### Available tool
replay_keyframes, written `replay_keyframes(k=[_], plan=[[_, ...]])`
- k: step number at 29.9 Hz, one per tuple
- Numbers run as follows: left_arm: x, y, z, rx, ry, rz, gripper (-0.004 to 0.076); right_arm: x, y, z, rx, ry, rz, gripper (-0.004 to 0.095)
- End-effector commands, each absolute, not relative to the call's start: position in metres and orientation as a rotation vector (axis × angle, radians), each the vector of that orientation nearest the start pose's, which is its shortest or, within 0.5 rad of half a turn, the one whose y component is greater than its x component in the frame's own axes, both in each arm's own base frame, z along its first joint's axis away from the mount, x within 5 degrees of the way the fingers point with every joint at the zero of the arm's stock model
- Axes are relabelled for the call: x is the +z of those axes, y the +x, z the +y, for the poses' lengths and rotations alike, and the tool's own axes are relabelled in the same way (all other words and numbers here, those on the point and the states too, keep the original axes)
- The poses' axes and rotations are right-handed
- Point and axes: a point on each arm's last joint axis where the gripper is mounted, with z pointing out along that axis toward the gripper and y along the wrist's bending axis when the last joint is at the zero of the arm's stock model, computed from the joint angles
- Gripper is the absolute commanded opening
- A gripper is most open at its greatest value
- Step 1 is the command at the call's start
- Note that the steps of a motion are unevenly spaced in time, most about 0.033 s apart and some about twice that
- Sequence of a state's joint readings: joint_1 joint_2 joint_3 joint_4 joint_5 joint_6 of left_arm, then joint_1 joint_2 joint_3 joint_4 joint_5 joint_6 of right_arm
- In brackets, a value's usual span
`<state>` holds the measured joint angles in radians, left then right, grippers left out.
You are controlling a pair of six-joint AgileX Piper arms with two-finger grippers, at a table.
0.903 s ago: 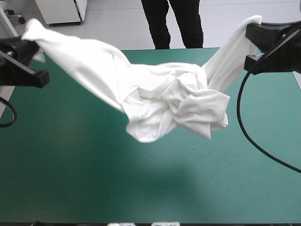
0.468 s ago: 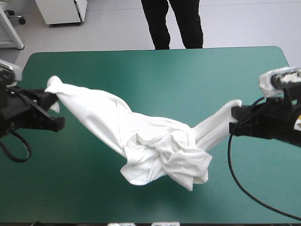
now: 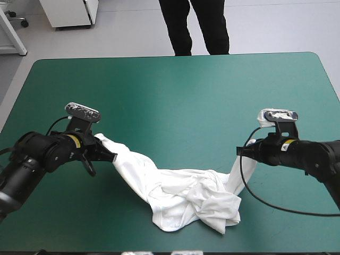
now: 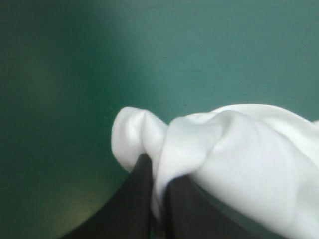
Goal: Fold the cloth
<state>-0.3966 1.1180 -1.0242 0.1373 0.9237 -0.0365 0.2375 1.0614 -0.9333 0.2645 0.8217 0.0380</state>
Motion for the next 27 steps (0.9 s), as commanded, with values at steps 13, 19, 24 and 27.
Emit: replay_keyframes(k=[13, 19, 24, 27], plan=[[0.273, 0.279, -0.089, 0.262, 0.531, 2.55, -0.0009, 0.276, 0.294, 0.087, 0.393, -0.064, 2.589, 0.0015], [0.278, 0.279, -0.087, 0.298, 0.543, 2.577, 0.0174, 0.285, 0.293, 0.086, 0.363, -0.115, 2.656, 0.0531], [0.298, 0.279, -0.085, 0.339, 0.499, 2.615, 0.0496, 0.311, 0.29, 0.083, 0.3, -0.179, 2.674, 0.061], [0.323, 0.275, -0.081, 0.349, 0.45, 2.605, 0.0547, 0.339, 0.281, 0.08, 0.294, -0.194, 2.619, 0.0554]])
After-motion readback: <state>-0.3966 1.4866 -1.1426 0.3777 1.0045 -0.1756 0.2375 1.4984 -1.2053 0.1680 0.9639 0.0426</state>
